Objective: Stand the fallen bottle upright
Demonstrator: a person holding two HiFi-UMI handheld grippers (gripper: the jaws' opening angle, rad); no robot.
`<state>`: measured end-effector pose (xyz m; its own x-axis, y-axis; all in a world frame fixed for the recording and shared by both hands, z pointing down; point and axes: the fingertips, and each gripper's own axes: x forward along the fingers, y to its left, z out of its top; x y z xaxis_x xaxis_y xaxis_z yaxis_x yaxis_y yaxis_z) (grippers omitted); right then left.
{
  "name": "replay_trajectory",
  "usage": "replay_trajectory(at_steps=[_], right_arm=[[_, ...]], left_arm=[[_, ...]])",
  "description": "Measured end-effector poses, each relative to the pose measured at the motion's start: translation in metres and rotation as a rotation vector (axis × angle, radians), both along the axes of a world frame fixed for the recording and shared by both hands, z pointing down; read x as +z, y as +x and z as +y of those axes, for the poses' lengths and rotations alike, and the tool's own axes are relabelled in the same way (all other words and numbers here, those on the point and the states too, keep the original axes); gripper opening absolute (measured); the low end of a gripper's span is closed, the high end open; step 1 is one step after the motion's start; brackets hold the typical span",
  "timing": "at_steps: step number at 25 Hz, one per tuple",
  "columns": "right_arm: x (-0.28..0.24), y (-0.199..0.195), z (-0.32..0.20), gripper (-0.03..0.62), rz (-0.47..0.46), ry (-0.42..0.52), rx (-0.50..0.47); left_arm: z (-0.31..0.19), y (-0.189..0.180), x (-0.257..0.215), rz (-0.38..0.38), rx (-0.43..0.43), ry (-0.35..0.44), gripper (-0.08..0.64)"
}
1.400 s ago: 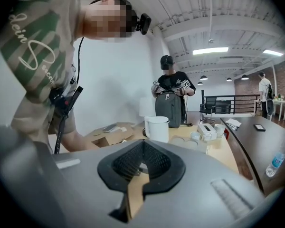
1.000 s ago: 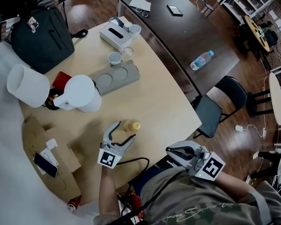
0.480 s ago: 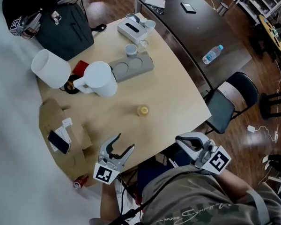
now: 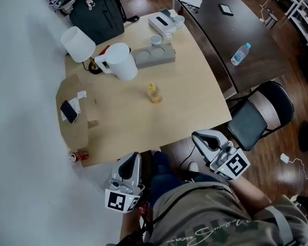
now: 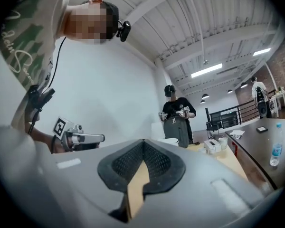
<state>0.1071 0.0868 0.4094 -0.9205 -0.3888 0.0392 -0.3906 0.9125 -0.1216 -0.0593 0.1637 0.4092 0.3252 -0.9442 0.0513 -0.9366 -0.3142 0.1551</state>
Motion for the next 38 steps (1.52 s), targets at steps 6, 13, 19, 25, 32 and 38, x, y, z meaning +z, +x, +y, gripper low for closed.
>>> replay_trajectory(at_steps=[6,13,19,25,32,38], right_arm=[[-0.013,0.084,0.038,0.003,-0.001,0.031,-0.011],[-0.027,0.116,0.068,0.003,-0.019,0.024,0.030],[-0.043,0.100,0.100,0.003,-0.033,0.060,0.054],[-0.048,0.084,0.118,0.003,-0.005,0.097,0.066],[-0.056,0.066,0.130,0.003,-0.017,0.111,0.045],[-0.067,0.053,0.132,0.003,-0.045,0.125,0.011]], left_arm=[[0.038,0.073,-0.036,-0.027,-0.014,0.002,0.003],[0.072,0.099,-0.065,-0.053,0.012,0.016,0.003],[0.093,0.102,-0.055,-0.029,0.011,-0.020,0.003],[0.102,0.116,-0.063,-0.048,0.090,0.038,0.003],[0.102,0.105,-0.076,-0.020,0.067,0.070,0.003],[0.103,0.103,-0.082,-0.045,0.072,0.084,0.003]])
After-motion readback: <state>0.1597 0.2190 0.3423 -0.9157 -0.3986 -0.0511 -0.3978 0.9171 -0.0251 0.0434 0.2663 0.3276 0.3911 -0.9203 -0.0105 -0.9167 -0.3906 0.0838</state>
